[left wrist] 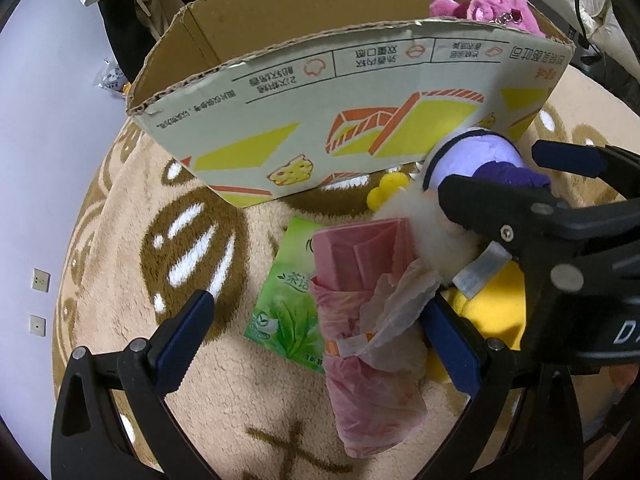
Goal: Organize soft objects
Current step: 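Lower the left tool onto the pink wrapped packet beside the box, then grasp the pink packet with the left tool while the right tool grasps the purple-yellow doll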
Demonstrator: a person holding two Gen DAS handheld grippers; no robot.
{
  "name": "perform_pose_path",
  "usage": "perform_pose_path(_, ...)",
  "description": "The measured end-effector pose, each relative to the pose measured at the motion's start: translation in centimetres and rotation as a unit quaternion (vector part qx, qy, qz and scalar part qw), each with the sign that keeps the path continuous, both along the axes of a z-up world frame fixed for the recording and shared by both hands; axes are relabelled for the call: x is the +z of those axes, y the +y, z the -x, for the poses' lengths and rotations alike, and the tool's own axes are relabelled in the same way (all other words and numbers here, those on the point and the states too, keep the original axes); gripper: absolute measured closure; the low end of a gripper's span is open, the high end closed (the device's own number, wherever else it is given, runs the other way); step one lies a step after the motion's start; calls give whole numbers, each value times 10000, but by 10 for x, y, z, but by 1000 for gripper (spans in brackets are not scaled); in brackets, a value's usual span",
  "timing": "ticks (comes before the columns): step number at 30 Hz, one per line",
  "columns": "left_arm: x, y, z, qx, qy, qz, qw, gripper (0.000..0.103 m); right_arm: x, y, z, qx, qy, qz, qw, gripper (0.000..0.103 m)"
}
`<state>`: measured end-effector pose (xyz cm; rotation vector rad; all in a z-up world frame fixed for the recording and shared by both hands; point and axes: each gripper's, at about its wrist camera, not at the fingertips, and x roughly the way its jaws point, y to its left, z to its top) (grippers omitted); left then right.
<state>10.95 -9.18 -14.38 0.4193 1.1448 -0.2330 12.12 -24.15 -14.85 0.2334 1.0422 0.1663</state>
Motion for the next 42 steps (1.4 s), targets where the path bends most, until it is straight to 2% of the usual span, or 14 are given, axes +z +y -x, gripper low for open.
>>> perform_pose_path(3, 2, -1, 2, -67, -95, -65, 9999, 3, -1, 0, 0, -4, 17, -13, 10000, 0)
perform_pose_path(10, 2, -8, 9, -268, 15, 31, 9996, 36, 0, -1, 0, 9, 53, 2, 10000, 0)
perform_pose_path(16, 8, -6, 10, -290, 34, 262, 9992, 55, -3, -2, 2, 23, 189, 9, 9998, 0)
perform_pose_path(25, 22, 10, 4, -100, 189, 744, 9970, 68, -1, -12, 10, -111, 287, -45, 9995, 0)
perform_pose_path(35, 44, 27, 9, -7, 59, 1155, 9933, 75, 6, -21, 15, -350, 181, -60, 9992, 0)
perform_pose_path(38, 52, 29, 13, 34, -78, 1205, 9927, 75, 7, -20, 13, -275, 132, -104, 9995, 6)
perform_pose_path(40, 54, 31, 12, 89, -144, 1247, 9921, 75, 7, -16, 11, -176, 99, -111, 9997, 18)
perform_pose_path(42, 56, 32, 11, 141, -171, 1292, 9914, 75, 4, -11, 6, -63, 163, -167, 9997, 19)
